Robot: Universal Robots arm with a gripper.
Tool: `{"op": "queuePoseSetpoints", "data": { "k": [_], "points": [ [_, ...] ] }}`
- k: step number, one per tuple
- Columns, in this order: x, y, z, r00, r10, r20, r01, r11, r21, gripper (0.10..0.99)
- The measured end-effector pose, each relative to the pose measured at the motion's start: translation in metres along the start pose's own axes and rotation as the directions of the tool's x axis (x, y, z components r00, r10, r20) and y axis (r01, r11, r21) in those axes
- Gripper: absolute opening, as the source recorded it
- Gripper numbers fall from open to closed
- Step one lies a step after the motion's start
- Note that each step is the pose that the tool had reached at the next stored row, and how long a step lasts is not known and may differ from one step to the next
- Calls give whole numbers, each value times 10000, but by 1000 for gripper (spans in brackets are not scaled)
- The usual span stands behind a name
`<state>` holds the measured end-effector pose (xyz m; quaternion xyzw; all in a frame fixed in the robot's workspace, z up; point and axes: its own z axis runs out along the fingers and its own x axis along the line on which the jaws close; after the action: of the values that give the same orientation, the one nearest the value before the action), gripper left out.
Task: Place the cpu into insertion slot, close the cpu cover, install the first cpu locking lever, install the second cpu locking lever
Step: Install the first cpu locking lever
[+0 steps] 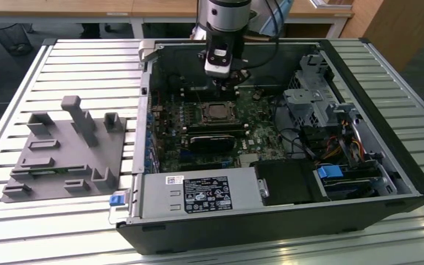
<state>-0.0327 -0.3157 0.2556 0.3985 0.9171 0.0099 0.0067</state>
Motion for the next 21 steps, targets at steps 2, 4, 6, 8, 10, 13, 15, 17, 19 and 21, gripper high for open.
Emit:
{"op": "queuePoseSetpoints", "data": {
  "k": [2,4,6,8,10,13,15,17,19,21],
  "points": [
    [0,0,0,9996,-275,-6,275,9996,-2,122],
    [0,0,0,9986,-531,-12,531,9986,-3,122],
    [0,0,0,9971,-767,-18,767,9971,-4,122],
    [0,0,0,9951,-987,-23,987,9951,-6,122],
    [0,0,0,9932,-1165,-27,1165,9932,-7,122],
    [0,0,0,9905,-1373,-32,1373,9905,-9,122],
    [0,0,0,9888,-1492,-35,1492,9888,-10,122],
    [0,0,0,9870,-1608,-37,1608,9870,-10,122],
    [0,0,0,9851,-1720,-40,1720,9851,-12,122],
    [0,0,0,9831,-1831,-43,1831,9831,-13,122]
  ]
}}
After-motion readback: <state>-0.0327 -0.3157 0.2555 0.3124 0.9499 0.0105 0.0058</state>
